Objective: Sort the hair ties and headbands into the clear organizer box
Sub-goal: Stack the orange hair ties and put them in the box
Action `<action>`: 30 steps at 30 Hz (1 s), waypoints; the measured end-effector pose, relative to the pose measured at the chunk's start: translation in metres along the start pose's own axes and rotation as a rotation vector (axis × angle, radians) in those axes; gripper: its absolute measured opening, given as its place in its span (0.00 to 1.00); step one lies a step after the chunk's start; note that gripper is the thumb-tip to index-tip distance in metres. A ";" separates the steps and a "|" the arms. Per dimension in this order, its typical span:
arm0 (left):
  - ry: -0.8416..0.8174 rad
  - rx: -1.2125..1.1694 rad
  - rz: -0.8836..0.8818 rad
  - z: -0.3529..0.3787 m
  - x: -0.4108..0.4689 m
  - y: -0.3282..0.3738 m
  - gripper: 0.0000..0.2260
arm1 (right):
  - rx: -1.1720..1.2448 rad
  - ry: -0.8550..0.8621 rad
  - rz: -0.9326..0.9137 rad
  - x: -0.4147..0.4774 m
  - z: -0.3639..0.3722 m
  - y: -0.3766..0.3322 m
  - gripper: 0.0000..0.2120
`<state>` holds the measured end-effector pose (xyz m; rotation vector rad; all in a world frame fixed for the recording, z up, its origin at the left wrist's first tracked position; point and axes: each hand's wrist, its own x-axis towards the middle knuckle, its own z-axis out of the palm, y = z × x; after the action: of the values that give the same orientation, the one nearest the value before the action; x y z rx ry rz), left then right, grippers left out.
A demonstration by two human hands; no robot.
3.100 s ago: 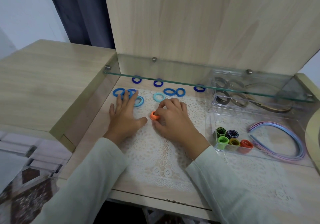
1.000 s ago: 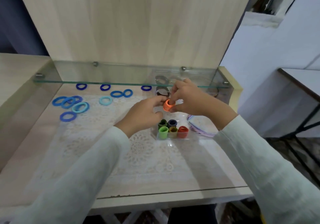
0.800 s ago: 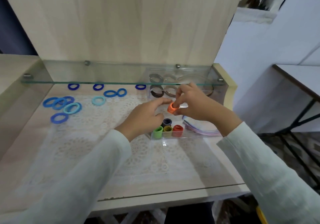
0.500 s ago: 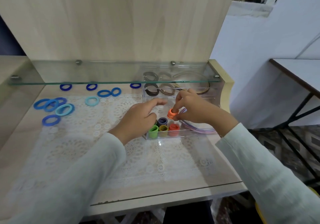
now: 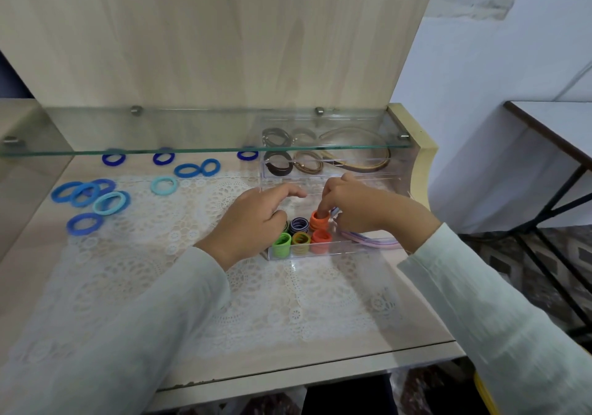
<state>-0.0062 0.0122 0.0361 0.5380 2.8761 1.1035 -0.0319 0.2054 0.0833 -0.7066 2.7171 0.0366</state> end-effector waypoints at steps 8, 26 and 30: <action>-0.128 -0.024 0.077 0.004 0.004 -0.002 0.19 | -0.074 -0.053 0.038 -0.008 -0.009 -0.017 0.19; -0.103 -0.053 0.173 -0.001 -0.002 0.006 0.15 | -0.061 -0.123 0.093 -0.015 -0.016 -0.027 0.20; -0.165 -0.044 0.236 0.003 0.000 0.000 0.17 | -0.046 -0.109 0.094 -0.015 -0.016 -0.027 0.19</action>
<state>-0.0056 0.0143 0.0336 0.9380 2.6922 1.0870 -0.0111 0.1870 0.1045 -0.5713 2.6507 0.1558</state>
